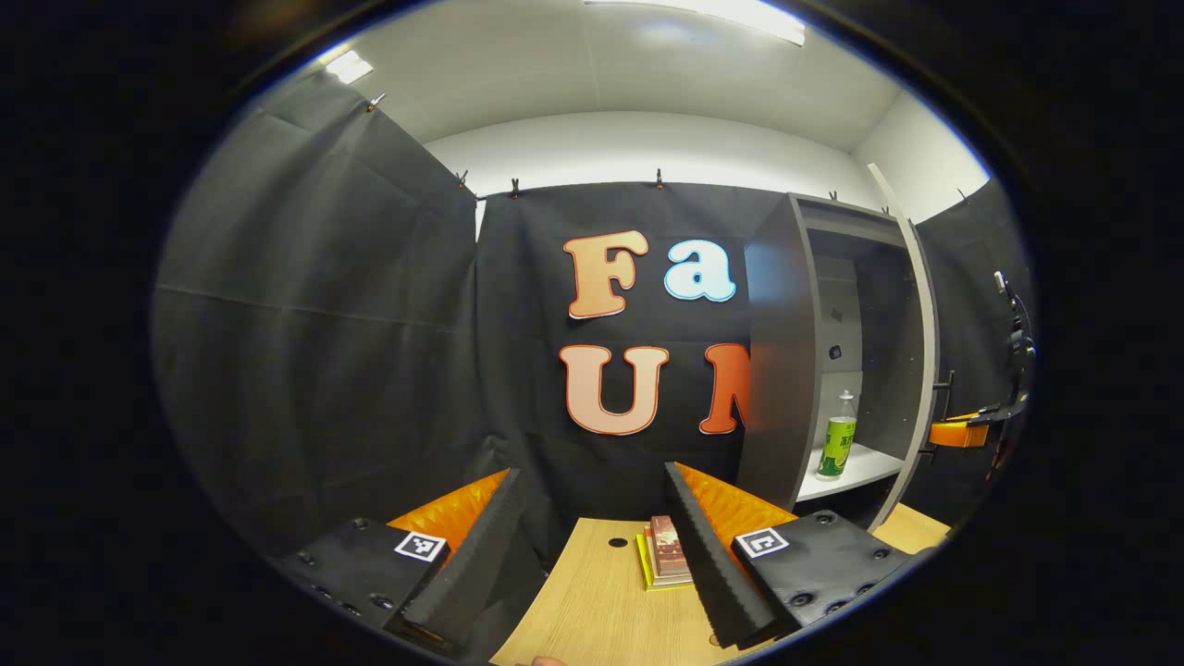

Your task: Open the cabinet door with the right hand, grasp the bottle in the cabinet with the left hand and place it on the coaster, then close the cabinet door with the right hand.

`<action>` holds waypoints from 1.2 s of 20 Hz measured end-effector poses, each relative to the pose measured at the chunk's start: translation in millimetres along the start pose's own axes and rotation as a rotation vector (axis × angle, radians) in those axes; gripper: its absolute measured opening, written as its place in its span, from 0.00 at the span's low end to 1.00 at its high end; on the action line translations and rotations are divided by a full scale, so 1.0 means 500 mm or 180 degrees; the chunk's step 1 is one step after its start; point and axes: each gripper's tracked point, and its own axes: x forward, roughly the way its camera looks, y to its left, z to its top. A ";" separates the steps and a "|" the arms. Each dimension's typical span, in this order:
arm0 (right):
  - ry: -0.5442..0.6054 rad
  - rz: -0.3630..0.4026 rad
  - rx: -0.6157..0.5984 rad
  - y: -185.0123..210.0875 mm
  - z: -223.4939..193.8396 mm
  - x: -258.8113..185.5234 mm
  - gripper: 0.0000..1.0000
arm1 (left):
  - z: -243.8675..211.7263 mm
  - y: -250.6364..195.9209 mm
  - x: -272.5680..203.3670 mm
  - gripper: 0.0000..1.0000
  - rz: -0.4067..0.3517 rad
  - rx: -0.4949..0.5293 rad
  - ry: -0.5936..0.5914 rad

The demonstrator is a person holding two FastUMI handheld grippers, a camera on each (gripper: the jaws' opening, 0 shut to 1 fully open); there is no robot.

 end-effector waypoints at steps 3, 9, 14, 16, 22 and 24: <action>0.0000 -0.0081 -0.0005 -0.018 -0.002 -0.014 0.28 | 0.001 -0.016 -0.009 0.98 -0.0033 -0.0020 -0.0002; -0.0011 -0.0274 0.0004 -0.059 -0.009 -0.049 0.28 | -0.003 -0.079 -0.014 0.98 -0.0186 -0.0029 -0.0001; -0.0042 -0.0335 0.0052 -0.088 -0.012 -0.080 0.19 | -0.006 -0.133 -0.016 0.96 -0.0290 -0.0039 0.0007; -0.0031 -0.0356 0.0034 -0.093 -0.014 -0.084 0.10 | -0.005 -0.152 -0.015 0.98 -0.0306 -0.0072 -0.0003; -0.0034 -0.0634 0.0086 -0.141 -0.015 -0.107 0.04 | -0.012 -0.227 -0.004 0.96 -0.0381 -0.0047 -0.0009; -0.0066 -0.0808 0.0099 -0.167 -0.015 -0.110 0.02 | -0.019 -0.268 0.005 0.96 -0.0450 -0.0055 0.0004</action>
